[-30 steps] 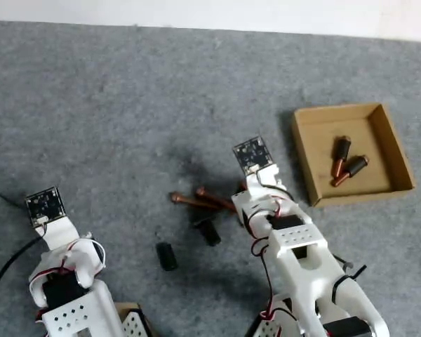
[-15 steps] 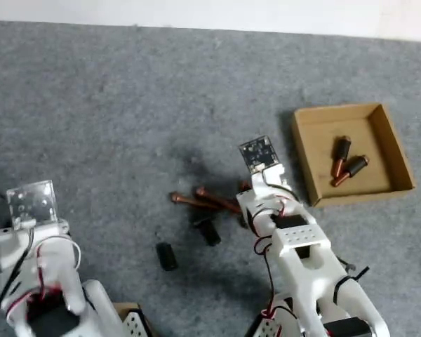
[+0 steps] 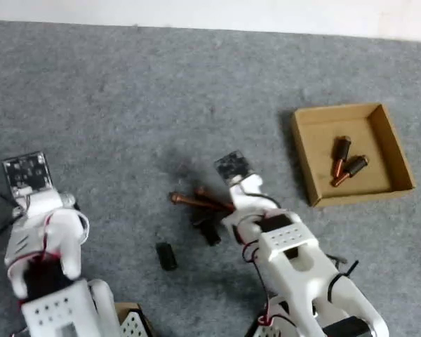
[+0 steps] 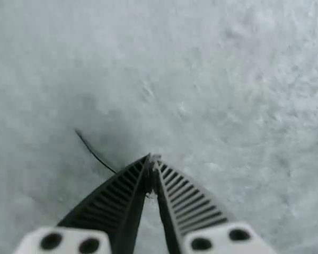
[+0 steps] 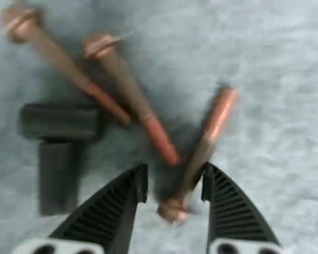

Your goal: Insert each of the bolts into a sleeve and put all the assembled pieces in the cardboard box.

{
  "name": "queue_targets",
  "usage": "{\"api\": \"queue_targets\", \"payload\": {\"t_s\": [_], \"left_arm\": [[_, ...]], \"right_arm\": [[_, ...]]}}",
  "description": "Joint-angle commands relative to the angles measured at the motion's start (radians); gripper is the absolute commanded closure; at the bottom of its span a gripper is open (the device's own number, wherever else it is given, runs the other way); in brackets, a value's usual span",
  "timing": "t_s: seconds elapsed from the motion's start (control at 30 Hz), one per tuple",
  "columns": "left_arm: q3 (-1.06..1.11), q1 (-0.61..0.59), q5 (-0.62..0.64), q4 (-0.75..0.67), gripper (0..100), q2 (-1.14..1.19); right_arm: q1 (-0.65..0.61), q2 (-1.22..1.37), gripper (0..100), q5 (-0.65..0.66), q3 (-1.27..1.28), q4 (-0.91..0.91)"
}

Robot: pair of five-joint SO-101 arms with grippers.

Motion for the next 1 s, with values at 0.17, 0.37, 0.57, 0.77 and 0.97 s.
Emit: {"api": "queue_targets", "payload": {"t_s": [0.17,0.37,0.57,0.77,0.97], "left_arm": [[0.091,-0.056,0.097,-0.196,99,0.154],[0.102,-0.096,0.097,-0.195,99,0.125],[0.13,-0.096,0.097,-0.233,99,0.125],[0.13,-0.094,0.097,-0.235,99,0.124],[0.131,-0.091,0.097,-0.236,99,0.124]], "right_arm": [[-0.254,-0.028,84.3,-0.164,-0.257,0.254],[-0.481,-0.013,84.3,-0.304,-0.351,0.257],[-0.59,0.081,84.3,-0.325,-0.381,0.249],[-0.616,0.226,84.3,-0.365,-0.472,0.257],[-0.618,0.274,84.3,-0.439,-0.503,0.311]]}}
